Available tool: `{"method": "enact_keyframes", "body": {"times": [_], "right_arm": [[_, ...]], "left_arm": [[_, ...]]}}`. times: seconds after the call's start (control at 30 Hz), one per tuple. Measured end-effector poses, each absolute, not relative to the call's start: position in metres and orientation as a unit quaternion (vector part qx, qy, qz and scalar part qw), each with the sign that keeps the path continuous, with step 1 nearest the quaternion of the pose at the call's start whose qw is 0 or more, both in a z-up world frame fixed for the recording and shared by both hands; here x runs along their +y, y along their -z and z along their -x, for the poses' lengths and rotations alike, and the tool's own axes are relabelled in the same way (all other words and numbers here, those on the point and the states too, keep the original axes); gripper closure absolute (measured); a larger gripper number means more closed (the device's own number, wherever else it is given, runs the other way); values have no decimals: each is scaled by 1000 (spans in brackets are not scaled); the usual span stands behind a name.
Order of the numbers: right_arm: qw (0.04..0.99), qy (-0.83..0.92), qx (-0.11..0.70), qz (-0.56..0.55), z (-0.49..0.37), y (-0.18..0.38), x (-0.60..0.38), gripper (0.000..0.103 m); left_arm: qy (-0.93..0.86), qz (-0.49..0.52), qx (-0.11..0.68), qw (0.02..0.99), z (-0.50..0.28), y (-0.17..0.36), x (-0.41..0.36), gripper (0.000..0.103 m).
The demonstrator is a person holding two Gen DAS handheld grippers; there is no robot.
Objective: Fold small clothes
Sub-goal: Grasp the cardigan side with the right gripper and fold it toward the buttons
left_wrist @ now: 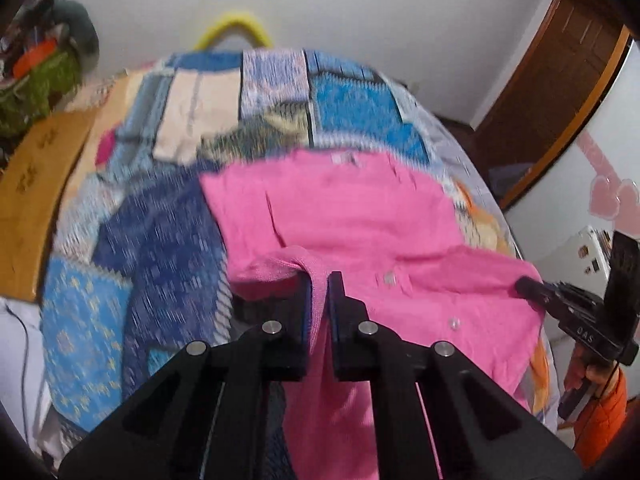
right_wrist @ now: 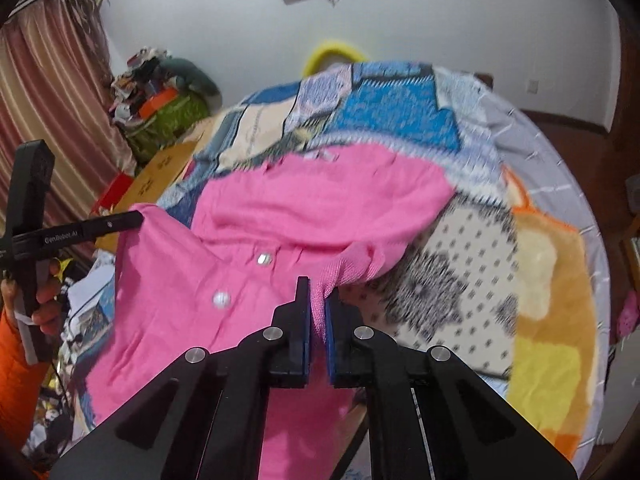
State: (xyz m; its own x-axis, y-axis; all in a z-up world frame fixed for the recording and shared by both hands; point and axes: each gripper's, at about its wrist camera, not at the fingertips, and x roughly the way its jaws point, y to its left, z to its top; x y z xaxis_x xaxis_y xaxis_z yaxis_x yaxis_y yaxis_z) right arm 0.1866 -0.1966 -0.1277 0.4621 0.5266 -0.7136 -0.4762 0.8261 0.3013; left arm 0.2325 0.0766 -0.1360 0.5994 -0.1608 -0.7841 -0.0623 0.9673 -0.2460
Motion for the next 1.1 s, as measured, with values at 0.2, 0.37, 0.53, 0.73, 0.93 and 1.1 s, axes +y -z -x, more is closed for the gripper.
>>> {"method": "enact_keyframes", "body": {"times": [0.2, 0.37, 0.53, 0.73, 0.93, 1.1], "right_arm": [[868, -258, 423, -21, -215, 127, -203, 98], [865, -241, 440, -5, -236, 147, -198, 98], [858, -232, 458, -6, -251, 168, -197, 98], [848, -225, 479, -14, -257, 181, -206, 97], [851, -216, 478, -11, -250, 171, -216, 92], [852, -214, 478, -12, -237, 155, -225, 74]], "left_arm": [[-4, 113, 444, 889, -262, 137, 92, 96], [-17, 103, 470, 877, -288, 165, 95, 96], [-23, 99, 504, 858, -306, 196, 94, 96], [-39, 95, 520, 848, -308, 207, 105, 92], [-54, 103, 510, 852, -295, 194, 121, 75], [-56, 107, 503, 856, -273, 181, 127, 61]]}}
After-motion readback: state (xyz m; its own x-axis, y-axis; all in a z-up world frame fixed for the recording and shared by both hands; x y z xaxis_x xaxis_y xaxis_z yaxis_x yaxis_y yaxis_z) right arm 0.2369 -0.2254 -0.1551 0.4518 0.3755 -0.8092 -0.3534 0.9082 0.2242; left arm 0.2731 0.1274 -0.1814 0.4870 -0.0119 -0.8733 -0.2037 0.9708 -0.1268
